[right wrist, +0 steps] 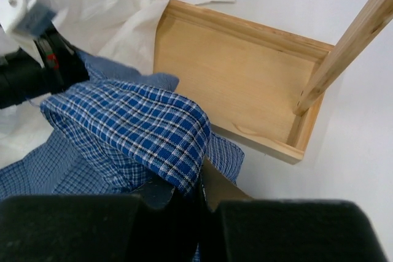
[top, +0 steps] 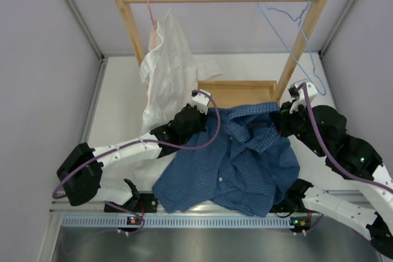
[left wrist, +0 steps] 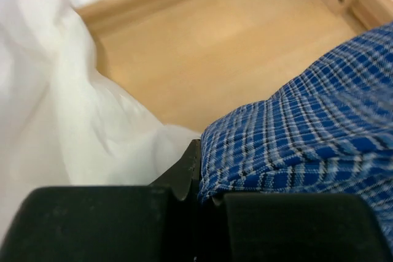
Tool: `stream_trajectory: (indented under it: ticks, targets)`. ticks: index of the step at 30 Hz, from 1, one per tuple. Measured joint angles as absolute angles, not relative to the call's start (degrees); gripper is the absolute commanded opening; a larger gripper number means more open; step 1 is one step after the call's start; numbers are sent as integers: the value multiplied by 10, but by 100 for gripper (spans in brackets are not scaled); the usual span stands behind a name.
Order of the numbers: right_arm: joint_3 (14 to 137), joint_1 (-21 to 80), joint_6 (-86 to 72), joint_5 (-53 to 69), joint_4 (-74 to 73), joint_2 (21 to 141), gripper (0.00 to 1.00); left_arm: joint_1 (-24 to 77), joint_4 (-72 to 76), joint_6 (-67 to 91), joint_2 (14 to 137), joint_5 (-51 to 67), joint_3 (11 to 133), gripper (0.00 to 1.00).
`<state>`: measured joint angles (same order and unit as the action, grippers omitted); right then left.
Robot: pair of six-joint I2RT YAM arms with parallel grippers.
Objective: Place the shirt on the hanger
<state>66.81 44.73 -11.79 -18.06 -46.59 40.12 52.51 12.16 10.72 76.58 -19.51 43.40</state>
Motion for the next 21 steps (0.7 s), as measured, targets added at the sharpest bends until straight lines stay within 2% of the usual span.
stream_trajectory:
  ticks: [3,6,9,12,14,21]
  targets:
    - [658,447,-118,-180,-468,401,5,525,87,98,774,-237,492,0]
    - [639,447,-121,-181,-469,401,5,525,45,71,768,-232,554,0]
    - [610,445,-127,-181,-469,401,4,525,-27,37,760,-212,630,14]
    - [584,444,-136,-181,-472,401,3,526,-92,15,753,-202,707,12]
    - [574,444,-141,-181,-475,401,1,526,-114,11,743,-199,732,1]
    - [571,443,-152,-186,-477,381,0,525,-160,27,725,-222,727,0]
